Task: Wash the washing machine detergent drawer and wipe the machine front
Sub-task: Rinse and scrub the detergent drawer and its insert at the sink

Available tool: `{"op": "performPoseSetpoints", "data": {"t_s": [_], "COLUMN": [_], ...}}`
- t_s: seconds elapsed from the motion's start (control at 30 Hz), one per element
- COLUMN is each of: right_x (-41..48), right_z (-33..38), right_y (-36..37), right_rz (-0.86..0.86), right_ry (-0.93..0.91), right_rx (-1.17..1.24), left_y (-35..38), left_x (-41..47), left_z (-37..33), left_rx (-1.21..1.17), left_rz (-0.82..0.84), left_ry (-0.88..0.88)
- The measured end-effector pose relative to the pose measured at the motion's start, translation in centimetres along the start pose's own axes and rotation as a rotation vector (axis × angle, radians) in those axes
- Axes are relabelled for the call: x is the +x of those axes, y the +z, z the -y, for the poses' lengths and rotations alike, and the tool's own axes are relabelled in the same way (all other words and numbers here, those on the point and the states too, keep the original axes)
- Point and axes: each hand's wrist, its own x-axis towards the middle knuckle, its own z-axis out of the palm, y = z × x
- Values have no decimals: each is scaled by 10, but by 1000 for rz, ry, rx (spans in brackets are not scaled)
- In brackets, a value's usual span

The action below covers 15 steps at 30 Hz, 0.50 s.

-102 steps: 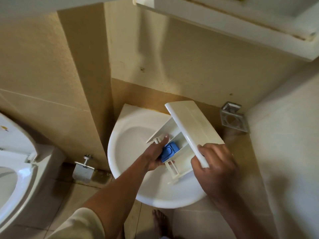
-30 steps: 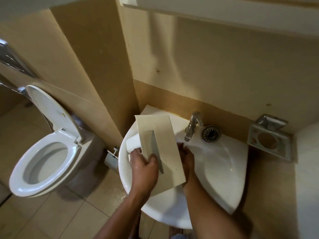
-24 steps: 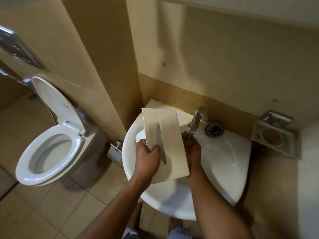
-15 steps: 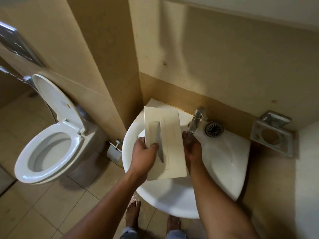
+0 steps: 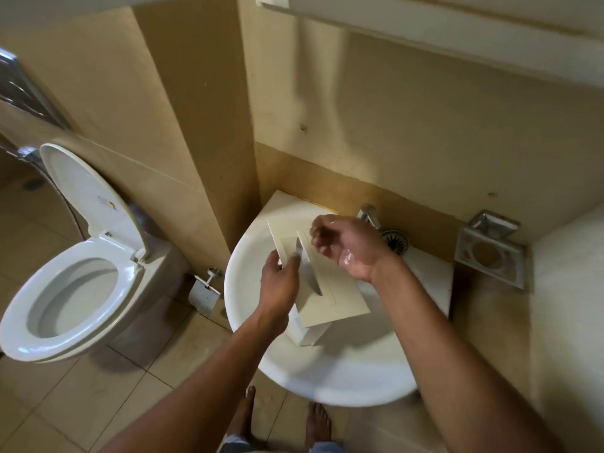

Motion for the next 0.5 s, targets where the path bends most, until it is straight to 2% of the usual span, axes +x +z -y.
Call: {"op": "performPoseSetpoints", "data": {"t_s": [0.1, 0.13, 0.17, 0.2, 0.23, 0.3, 0.37, 0.43, 0.5], "right_x": [-2, -5, -9, -14, -19, -20, -15, -6, 5], "right_z": [8, 8, 6, 5, 2, -9, -32, -56, -78], "right_y": [29, 32, 31, 27, 18, -12, -44, -63, -72], "right_rz": [-118, -158, -197, -237, -297, -534, -732, -724, -545], "right_ry": [-91, -120, -166, -215, -262, -329, -218, 42, 231], "right_rx": [-1037, -1279, -1396, -1416, -1381, -1146, -787, -196, 361], "left_y": [7, 8, 8, 7, 6, 3, -2, -7, -10], "left_x": [0, 0, 1, 2, 3, 4, 4, 4, 5], "left_z": [-7, -9, -11, -12, -14, -15, -14, -13, -11], "left_rx": [-5, 1, 3, 4, 4, 15, 21, 57, 103], "left_rz": [47, 55, 59, 61, 62, 62, 64, 63, 69], "left_ry": [-5, -11, -17, -23, -30, -46, -38, -6, 15]}}
